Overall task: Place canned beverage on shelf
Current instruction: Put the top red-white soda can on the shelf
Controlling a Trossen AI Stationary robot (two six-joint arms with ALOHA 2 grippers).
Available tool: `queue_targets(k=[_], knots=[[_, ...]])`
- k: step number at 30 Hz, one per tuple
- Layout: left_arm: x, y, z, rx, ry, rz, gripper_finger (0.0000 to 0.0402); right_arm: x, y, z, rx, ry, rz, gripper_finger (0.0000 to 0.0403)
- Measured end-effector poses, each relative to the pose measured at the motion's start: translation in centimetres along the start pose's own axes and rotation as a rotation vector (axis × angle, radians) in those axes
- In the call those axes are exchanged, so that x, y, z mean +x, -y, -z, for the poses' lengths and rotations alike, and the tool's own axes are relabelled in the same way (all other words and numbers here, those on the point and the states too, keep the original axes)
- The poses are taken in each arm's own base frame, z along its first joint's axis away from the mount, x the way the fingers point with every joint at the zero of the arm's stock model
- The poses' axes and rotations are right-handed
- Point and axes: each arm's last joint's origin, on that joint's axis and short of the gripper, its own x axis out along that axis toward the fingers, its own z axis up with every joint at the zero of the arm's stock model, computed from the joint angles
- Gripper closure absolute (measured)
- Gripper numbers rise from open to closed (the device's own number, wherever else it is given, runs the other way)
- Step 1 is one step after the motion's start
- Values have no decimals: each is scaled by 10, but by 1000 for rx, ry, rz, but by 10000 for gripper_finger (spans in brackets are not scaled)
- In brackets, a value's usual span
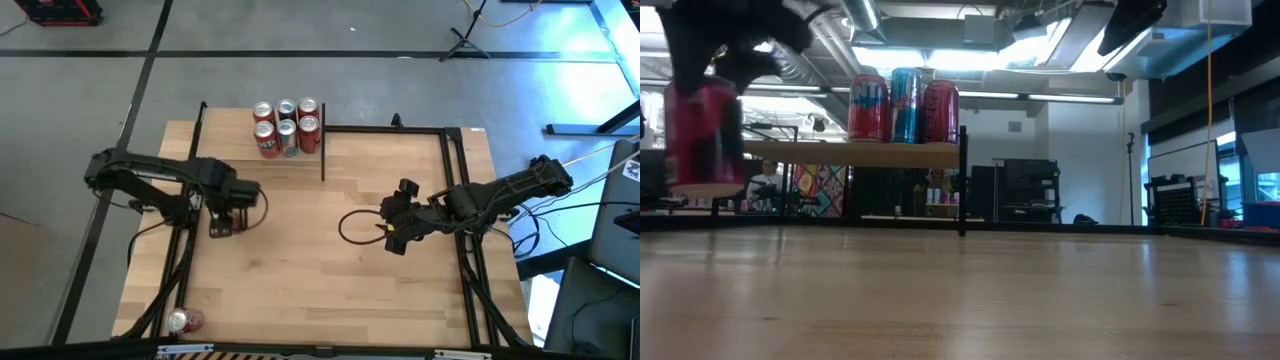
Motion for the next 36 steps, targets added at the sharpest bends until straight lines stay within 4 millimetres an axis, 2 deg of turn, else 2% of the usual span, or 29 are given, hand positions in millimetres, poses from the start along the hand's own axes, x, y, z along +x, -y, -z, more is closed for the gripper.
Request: queue_targets(k=[6, 12, 16, 20, 23, 27, 31, 36], knots=[[-3, 44, -36, 240, -5, -42, 143, 0, -1, 2, -23, -40, -49, 155], [11, 95, -71, 534, -85, -71, 142, 0, -1, 2, -27, -45, -63, 155], [19, 129, -85, 718, -108, -114, 142, 0, -1, 2, -29, -46, -63, 155], [24, 156, -90, 888, -100, -190, 141, 0, -2, 2, -28, -48, -70, 155], [31, 165, -89, 959, -119, -232, 141, 0, -2, 2, -28, -48, -70, 155], [34, 173, -85, 992, -124, -189, 141, 0, -2, 3, -30, -55, -85, 155], [34, 177, -88, 956, -68, -164, 138, 1, -3, 2, -51, -51, -89, 155], [34, 177, -90, 900, -46, -184, 117, 3, -4, 2, -63, -56, -87, 155]])
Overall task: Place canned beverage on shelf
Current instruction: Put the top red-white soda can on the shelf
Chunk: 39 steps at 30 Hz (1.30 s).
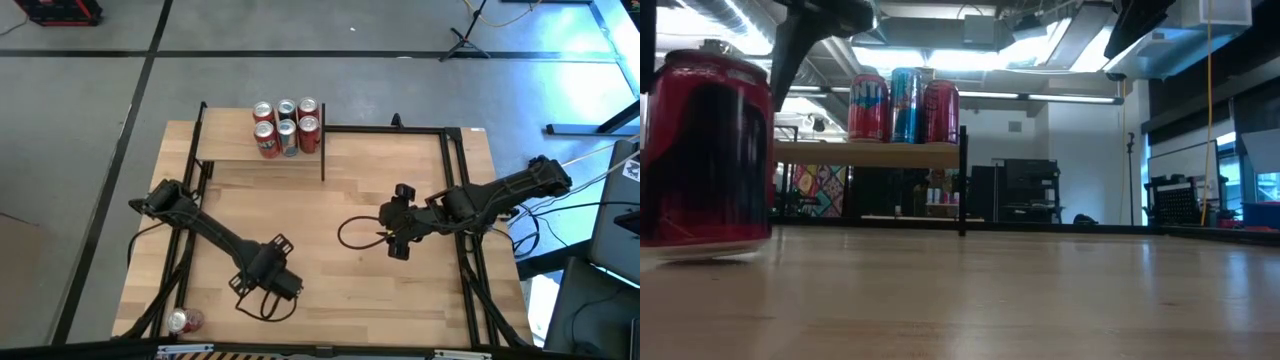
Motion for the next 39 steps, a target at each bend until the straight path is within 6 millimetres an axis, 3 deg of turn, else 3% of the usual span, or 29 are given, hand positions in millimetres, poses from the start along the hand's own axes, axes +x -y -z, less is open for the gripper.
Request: queue_targets(k=[11, 16, 21, 25, 28, 31, 35, 39], knots=[[0, -1, -3, -34, 30, -27, 57, 12, -5, -2, -45, -33, -3, 155], [-7, -2, 2, -52, -3, -78, 48, 13, -6, -1, -56, -44, -19, 155], [-41, -5, 10, -311, 91, -81, 51, 13, -6, -1, -60, -45, -18, 155], [-67, -2, 23, -714, 228, -57, 52, 13, -7, -5, -65, 4, -2, 155], [-79, 14, 28, -1012, 350, -36, 52, 13, -9, -13, -62, 85, 3, 155], [-83, 41, 27, -1146, 400, -19, 52, 19, -14, -23, -53, 169, 17, 155], [-83, 76, 22, -1322, 523, -95, 52, 40, -26, -34, -55, 232, 30, 155], [-66, 104, 17, -1495, 581, -121, 52, 71, -39, -46, -32, 279, 23, 155]])
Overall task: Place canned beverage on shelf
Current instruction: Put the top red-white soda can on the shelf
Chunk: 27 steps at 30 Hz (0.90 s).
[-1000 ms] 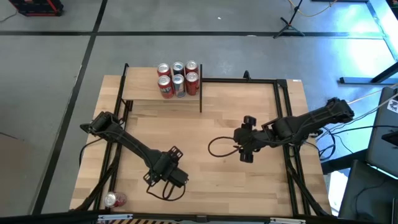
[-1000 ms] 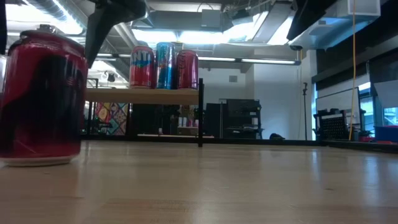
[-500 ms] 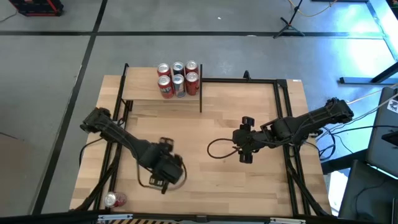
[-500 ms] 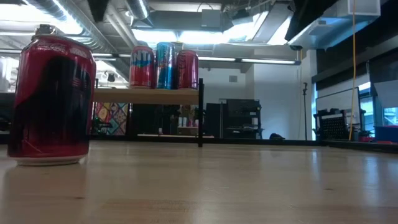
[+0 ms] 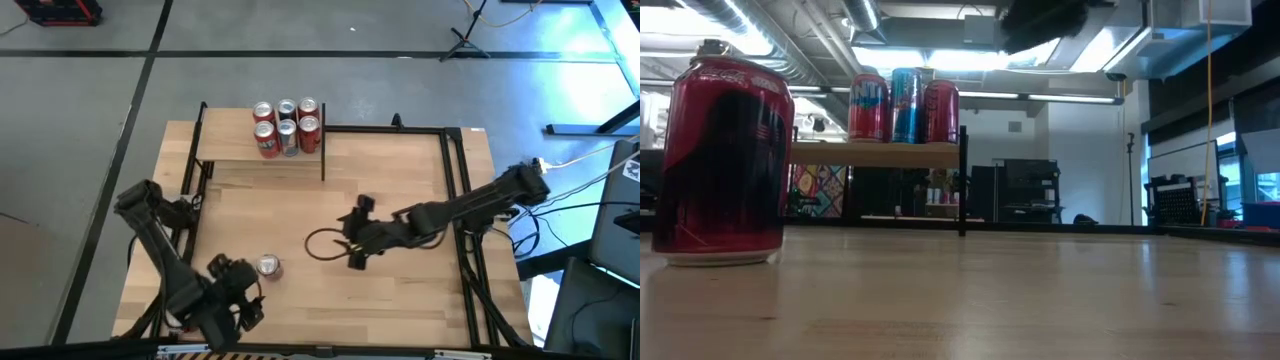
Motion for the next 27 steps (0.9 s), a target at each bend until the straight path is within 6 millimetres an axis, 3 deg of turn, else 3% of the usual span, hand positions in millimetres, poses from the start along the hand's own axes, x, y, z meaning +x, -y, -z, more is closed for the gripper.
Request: queue_targets(k=[6, 12, 18, 27], knots=[[28, -5, 43, -144, 59, -16, 52, 56, -13, 4, 39, 41, -23, 155], [68, -17, 69, -195, 66, -11, 52, 102, -21, 11, 110, 84, -47, 155], [93, -39, 78, -296, 149, -77, 52, 136, -33, 11, 144, 163, -82, 155], [101, -47, 79, -293, 175, -107, 52, 176, -49, 3, 154, 182, -78, 155]])
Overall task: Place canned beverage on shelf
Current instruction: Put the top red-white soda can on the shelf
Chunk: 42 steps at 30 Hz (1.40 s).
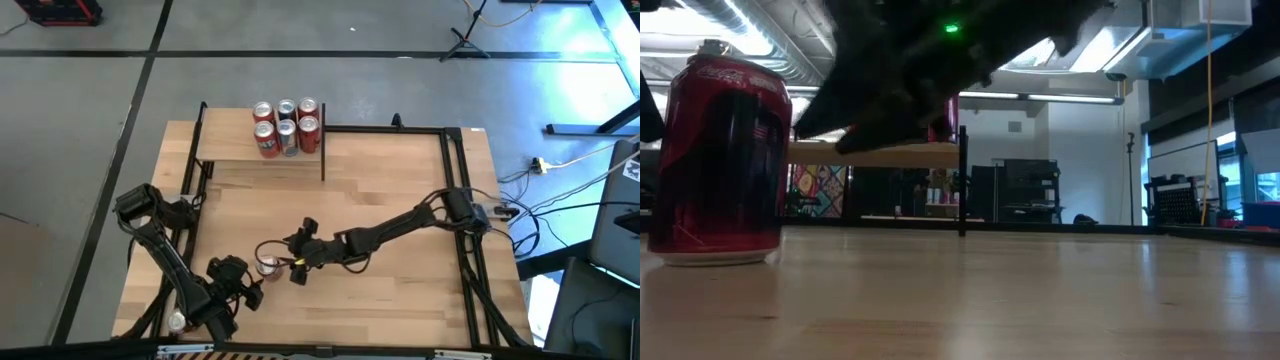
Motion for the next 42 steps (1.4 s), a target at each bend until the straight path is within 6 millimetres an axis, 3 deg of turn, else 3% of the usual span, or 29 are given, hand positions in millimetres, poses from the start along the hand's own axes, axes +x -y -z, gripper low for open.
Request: queue_targets(k=[5, 12, 21, 25, 30, 37, 42], knots=[[0, -3, -1, 20, -11, -37, 52, 9, -5, -9, 6, 15, -13, 155], [-2, -13, -4, 36, -25, -148, 52, 7, -11, -2, -22, -73, -88, 155], [-2, -13, -5, 40, -25, -159, 52, 1, -26, 5, -110, -106, -148, 155], [-11, -15, 0, 61, -104, -131, 52, 2, -14, 10, -159, -170, -24, 155], [-18, -13, 8, 44, -111, -44, 52, 9, 9, -2, -118, -117, 91, 155], [-15, -7, 4, 9, -45, 24, 52, 20, 32, -23, -27, 22, 57, 155], [-12, -7, -1, 6, -18, 2, 52, 20, 28, -24, -38, 26, -41, 155]])
